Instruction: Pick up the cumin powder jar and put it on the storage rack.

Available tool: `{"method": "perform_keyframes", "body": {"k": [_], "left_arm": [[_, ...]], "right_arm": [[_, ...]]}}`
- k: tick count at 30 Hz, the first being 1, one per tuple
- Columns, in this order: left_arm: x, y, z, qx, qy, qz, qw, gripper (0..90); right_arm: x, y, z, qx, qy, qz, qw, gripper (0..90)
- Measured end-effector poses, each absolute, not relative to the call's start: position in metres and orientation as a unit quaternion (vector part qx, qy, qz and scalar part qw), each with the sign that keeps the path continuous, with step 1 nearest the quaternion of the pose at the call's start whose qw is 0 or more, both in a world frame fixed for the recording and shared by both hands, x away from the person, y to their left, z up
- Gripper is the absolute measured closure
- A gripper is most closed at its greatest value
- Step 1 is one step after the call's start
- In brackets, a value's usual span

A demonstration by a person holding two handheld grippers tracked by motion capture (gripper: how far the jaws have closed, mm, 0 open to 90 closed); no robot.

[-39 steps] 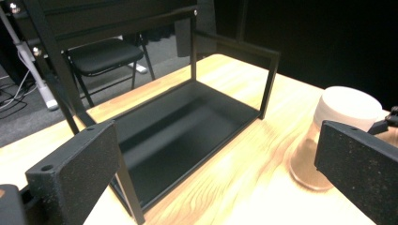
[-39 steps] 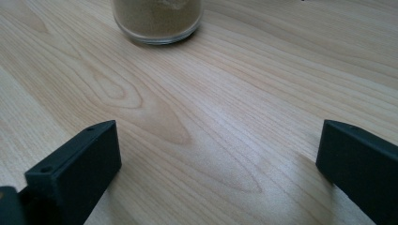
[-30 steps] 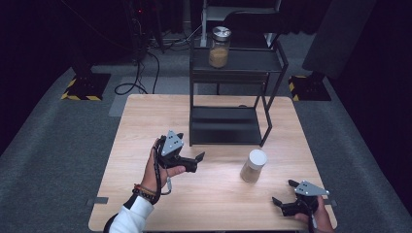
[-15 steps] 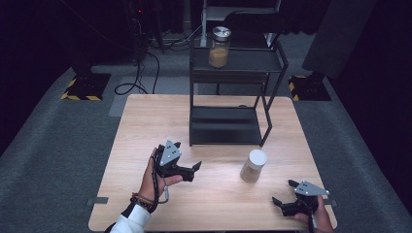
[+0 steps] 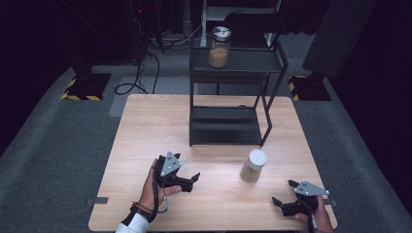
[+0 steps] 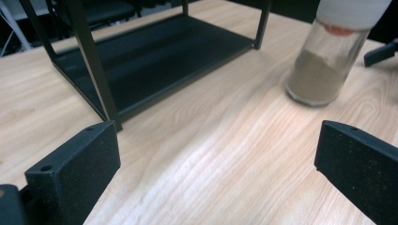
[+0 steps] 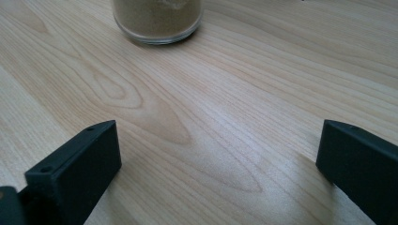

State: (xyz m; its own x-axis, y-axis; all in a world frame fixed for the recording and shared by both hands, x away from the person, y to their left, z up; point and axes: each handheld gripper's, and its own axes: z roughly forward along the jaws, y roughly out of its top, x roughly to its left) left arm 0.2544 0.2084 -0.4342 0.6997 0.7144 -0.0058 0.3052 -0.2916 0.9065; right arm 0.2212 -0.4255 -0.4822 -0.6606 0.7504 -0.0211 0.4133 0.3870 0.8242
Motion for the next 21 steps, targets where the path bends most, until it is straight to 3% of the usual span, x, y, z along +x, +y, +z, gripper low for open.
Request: {"method": "perform_keyframes", "body": {"k": [21], "left_arm": [[0.248,0.21,-0.461,0.786,0.339,0.183,0.484,0.4]], "right_arm": [[0.221,-0.425,-0.482,0.36,0.808,0.421,0.201,0.0]]}}
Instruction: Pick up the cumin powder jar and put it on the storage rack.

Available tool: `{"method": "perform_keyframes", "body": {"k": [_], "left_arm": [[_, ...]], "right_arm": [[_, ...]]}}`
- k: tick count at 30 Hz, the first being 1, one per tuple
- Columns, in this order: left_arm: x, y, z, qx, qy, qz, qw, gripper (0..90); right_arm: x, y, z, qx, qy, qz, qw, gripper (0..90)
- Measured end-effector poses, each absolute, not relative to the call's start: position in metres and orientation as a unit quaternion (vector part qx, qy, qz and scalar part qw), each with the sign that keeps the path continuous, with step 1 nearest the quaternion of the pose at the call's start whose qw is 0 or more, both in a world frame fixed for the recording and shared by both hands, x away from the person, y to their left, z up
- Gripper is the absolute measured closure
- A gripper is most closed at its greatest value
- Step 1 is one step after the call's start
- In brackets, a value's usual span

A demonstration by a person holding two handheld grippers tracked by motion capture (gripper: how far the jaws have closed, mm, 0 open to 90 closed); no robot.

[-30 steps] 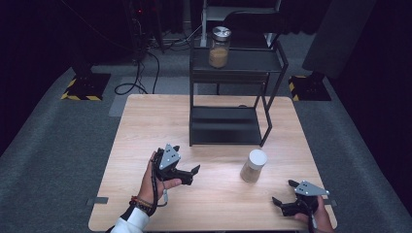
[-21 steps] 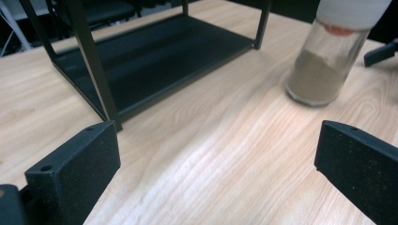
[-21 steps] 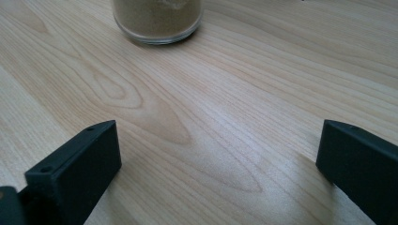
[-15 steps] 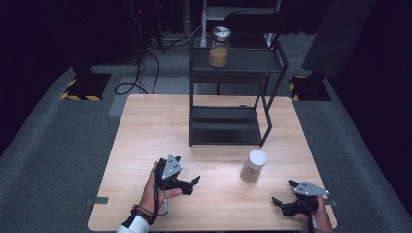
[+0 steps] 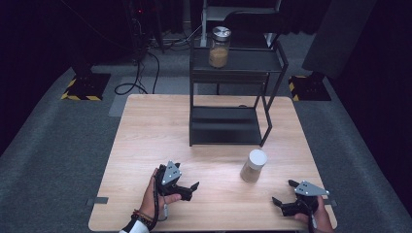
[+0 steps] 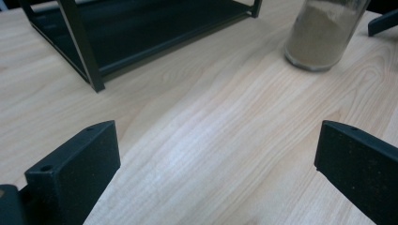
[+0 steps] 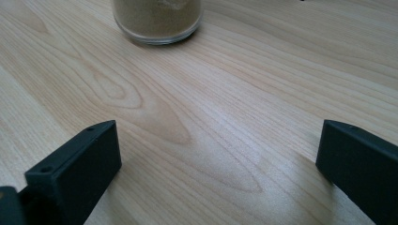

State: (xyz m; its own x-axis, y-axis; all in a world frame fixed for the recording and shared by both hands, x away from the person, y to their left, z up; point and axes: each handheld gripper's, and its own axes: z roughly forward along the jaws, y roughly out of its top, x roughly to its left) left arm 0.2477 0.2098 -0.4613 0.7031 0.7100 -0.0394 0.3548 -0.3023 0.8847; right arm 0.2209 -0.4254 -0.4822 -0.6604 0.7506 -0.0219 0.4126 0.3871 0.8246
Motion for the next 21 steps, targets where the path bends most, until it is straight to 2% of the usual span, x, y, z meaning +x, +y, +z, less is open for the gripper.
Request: {"method": "perform_keyframes", "body": {"k": [21], "left_arm": [[0.245,0.21,-0.481,0.797,0.353,0.168,0.46,0.5]], "right_arm": [[0.221,-0.426,-0.482,0.36,0.808,0.421,0.201,0.0]]}}
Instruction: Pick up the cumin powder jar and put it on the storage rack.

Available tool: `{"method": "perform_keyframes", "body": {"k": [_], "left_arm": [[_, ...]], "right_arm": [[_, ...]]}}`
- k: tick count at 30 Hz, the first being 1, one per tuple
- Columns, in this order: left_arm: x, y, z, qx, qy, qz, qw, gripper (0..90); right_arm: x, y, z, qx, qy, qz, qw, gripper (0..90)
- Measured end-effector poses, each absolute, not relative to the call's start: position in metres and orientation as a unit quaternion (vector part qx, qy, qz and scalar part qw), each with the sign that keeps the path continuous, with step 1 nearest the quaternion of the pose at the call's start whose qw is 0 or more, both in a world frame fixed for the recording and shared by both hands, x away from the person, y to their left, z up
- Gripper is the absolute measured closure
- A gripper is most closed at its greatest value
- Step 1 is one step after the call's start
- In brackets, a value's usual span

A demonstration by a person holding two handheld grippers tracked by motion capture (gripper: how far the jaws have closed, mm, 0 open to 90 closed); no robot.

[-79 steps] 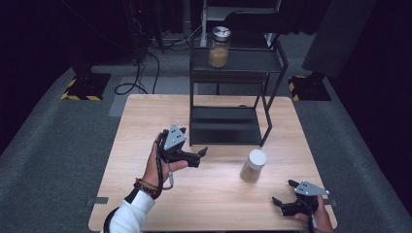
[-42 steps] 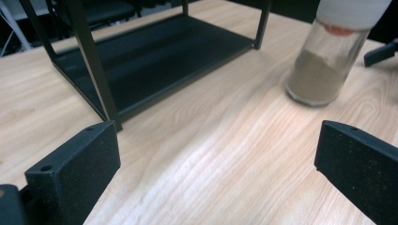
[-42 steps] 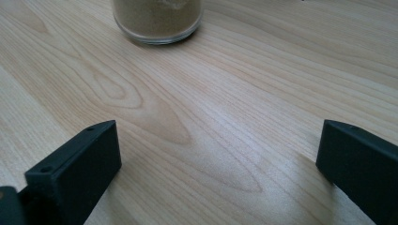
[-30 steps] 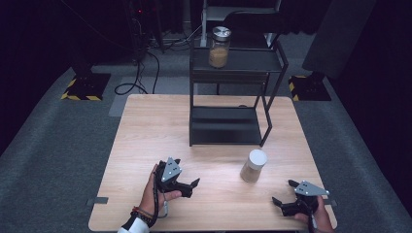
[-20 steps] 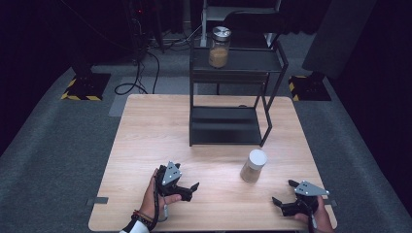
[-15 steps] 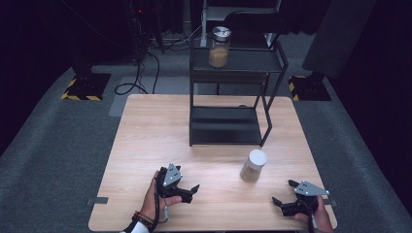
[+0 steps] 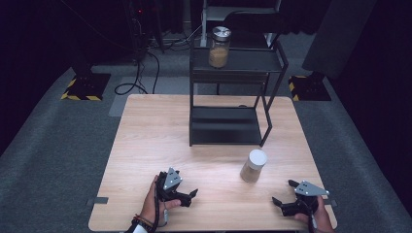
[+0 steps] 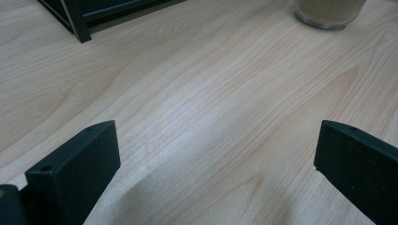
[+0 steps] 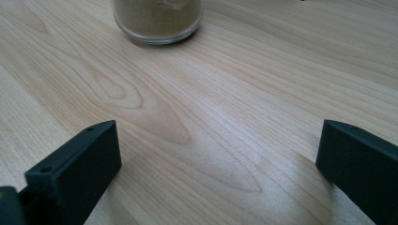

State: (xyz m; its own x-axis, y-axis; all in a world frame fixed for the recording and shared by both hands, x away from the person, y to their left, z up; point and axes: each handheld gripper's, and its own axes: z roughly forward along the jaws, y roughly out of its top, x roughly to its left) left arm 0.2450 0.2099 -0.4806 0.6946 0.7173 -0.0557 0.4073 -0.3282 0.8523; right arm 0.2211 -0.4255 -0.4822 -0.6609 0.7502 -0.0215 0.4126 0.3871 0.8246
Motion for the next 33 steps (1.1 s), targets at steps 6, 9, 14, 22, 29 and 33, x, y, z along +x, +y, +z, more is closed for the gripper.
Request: {"method": "perform_keyframes", "body": {"k": [6,9,14,22,29,33], "left_arm": [[0.2449,0.2095,-0.4836,0.801,0.353,0.165,0.454,0.5],[0.2449,0.2087,-0.4855,0.803,0.354,0.164,0.45,0.6],[0.2455,0.2079,-0.4862,0.806,0.353,0.164,0.445,0.6],[0.2406,0.2035,-0.4894,0.811,0.341,0.185,0.438,0.5],[0.24,0.2031,-0.4896,0.811,0.342,0.185,0.438,0.4],[0.2395,0.2032,-0.4896,0.81,0.342,0.186,0.438,0.4]], "right_arm": [[0.221,-0.4255,-0.4822,0.36,0.808,0.421,0.2,0.0],[0.2211,-0.4255,-0.4822,0.36,0.808,0.421,0.2,0.0],[0.2209,-0.4254,-0.4823,0.36,0.808,0.421,0.201,0.0],[0.2209,-0.4254,-0.4823,0.36,0.808,0.421,0.201,0.0],[0.2212,-0.4258,-0.4823,0.358,0.809,0.421,0.2,0.0],[0.2209,-0.4257,-0.4824,0.357,0.809,0.421,0.201,0.0]]}}
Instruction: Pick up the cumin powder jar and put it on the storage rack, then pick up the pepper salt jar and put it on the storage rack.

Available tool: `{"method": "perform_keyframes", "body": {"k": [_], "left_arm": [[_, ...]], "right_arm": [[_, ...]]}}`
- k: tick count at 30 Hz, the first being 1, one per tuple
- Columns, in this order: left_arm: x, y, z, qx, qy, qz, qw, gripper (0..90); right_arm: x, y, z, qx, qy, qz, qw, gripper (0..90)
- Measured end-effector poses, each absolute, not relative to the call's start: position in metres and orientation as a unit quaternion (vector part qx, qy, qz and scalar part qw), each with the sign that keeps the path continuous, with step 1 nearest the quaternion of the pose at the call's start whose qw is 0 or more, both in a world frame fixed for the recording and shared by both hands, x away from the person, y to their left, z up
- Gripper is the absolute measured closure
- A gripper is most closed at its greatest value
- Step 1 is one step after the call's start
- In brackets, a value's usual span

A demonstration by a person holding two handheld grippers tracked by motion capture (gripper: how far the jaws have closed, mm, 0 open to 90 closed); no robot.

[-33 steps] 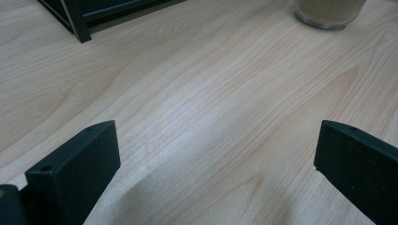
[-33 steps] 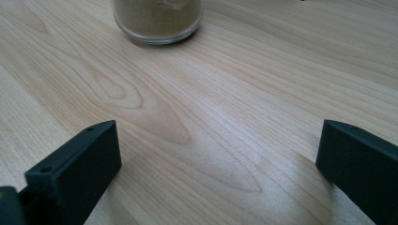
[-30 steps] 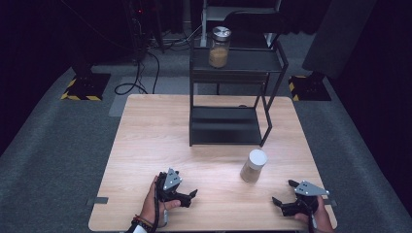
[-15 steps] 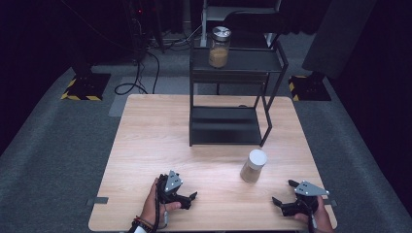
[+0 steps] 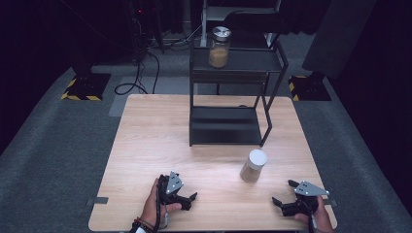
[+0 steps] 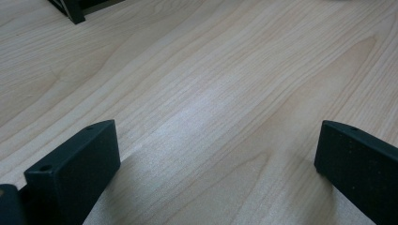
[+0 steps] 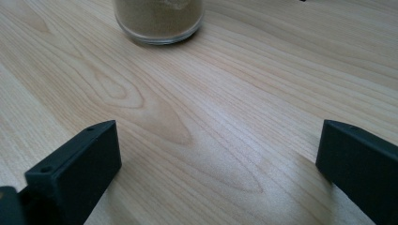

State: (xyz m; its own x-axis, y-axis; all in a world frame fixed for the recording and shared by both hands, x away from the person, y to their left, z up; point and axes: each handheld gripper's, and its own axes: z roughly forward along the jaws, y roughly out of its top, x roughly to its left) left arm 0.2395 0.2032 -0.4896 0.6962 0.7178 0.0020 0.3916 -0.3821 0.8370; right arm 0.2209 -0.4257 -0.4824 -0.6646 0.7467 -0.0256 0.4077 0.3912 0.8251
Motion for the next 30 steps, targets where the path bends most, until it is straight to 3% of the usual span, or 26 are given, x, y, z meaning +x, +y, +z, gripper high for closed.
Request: {"method": "perform_keyframes", "body": {"k": [30], "left_arm": [[0.2392,0.203,-0.4894,0.81,0.343,0.187,0.437,0.4]], "right_arm": [[0.2224,-0.4283,-0.4778,0.355,0.811,0.42,0.198,0.8]]}}
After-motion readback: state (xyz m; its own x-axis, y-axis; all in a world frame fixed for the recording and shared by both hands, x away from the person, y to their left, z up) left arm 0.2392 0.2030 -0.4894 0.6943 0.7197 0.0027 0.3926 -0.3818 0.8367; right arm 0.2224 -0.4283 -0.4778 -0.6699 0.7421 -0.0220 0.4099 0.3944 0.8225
